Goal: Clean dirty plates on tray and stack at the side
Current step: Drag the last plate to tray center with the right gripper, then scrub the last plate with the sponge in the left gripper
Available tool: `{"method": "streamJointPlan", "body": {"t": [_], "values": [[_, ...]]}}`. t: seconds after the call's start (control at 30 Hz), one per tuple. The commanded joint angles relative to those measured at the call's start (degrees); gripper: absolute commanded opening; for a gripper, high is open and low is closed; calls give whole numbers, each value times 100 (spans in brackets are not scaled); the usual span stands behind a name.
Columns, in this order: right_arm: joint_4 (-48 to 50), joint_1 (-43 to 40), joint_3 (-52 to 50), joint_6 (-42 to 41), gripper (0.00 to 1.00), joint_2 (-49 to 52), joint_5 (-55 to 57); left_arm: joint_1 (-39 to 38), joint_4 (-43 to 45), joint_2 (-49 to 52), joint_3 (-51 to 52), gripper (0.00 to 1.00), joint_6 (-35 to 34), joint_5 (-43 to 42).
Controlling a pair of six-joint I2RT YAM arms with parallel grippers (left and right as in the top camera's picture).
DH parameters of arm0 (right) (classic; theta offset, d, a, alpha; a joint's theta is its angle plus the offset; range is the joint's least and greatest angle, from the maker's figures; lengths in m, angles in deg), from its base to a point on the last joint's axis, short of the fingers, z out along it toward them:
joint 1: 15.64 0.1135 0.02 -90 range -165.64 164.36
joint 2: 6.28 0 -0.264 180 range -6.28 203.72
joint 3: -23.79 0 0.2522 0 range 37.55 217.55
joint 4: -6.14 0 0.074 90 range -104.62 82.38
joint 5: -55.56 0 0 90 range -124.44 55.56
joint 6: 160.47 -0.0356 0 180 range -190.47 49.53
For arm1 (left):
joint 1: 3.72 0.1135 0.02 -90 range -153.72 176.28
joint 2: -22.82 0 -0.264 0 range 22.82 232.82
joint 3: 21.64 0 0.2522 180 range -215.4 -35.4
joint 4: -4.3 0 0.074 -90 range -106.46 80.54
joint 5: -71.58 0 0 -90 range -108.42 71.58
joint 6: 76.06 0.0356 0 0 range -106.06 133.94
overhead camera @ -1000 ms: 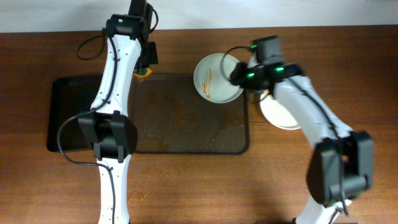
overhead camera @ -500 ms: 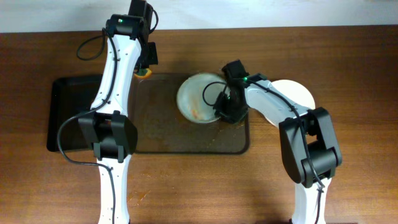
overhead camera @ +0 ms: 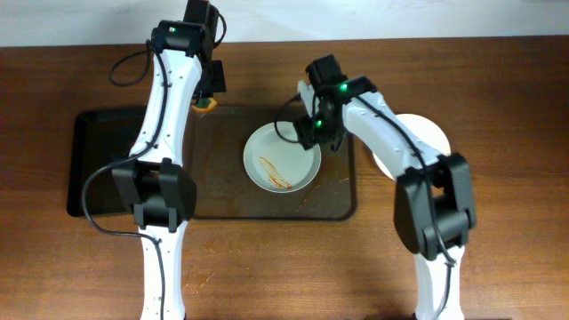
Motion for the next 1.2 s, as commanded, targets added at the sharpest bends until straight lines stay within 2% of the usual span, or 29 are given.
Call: {"method": "streamJointPlan", "body": {"t": [0.0, 0.03, 0.07, 0.1, 0.13, 0.27, 0.3, 0.33, 0.37, 0.53, 0.6, 0.63, 0.7, 0.73, 0.83, 0.9, 0.97, 1.0, 1.1, 1.13, 1.17], "values": [[-11, 20, 48, 761, 50, 142, -138, 35, -4, -37, -94, 1, 50, -22], [11, 17, 48, 868, 39, 142, -118, 35, -4, -37, -94, 1, 50, -24], [50, 9, 39, 866, 20, 181, -94, 35, -2, -37, -94, 1, 50, -24], [-2, 9, 37, 861, 8, 212, -72, 35, -2, -37, -94, 1, 50, -22], [-116, 9, 37, 793, 4, 212, -81, 35, -4, -37, -94, 1, 50, -22], [-538, 9, 37, 0, 5, 212, -101, 35, 4, -37, -94, 1, 50, -24], [-476, 11, 44, 2, 35, 205, -101, 35, 20, -37, -94, 1, 50, -24], [-433, 9, 151, 221, 50, 205, -127, 35, 33, -37, -94, 1, 50, -22], [-354, 9, 221, 538, 53, 205, -118, 35, 31, -37, -94, 1, 50, -24], [203, -13, 225, 1366, 52, 269, 284, 35, 50, -37, -94, 1, 50, -22], [348, -57, 225, 1423, 47, 527, 444, 35, 74, -37, -94, 1, 50, -22], [299, -57, 225, 1423, 43, 619, 448, 35, 63, -37, -94, 1, 50, -22], [197, -57, 225, 1325, 18, 640, 446, 35, 39, -37, -94, 1, 50, -22], [131, -55, 225, 1080, 4, 640, 448, 35, 42, -37, -94, 1, 50, -22], [-385, -55, 232, 22, 4, 579, 420, 35, 35, -37, -94, 1, 50, -22], [-1414, -55, 306, -1991, 4, 568, 105, 35, 42, -37, -94, 1, 50, -24], [-1681, -55, 304, -3215, 4, 570, -402, 35, 42, -37, -94, 1, 50, -24], [-1298, -37, 295, -3429, 4, 570, -977, 35, 39, -37, -94, 1, 50, -24], [76, 223, 216, -4468, 4, 616, -763, 35, 37, -37, -94, 1, 50, -155], [319, 289, 216, -4478, 8, 616, -664, 35, 22, -37, -90, 1, 50, -170], [426, 299, 216, -4476, 20, 616, -498, 35, -9, -37, -90, 1, 50, -173]]}}
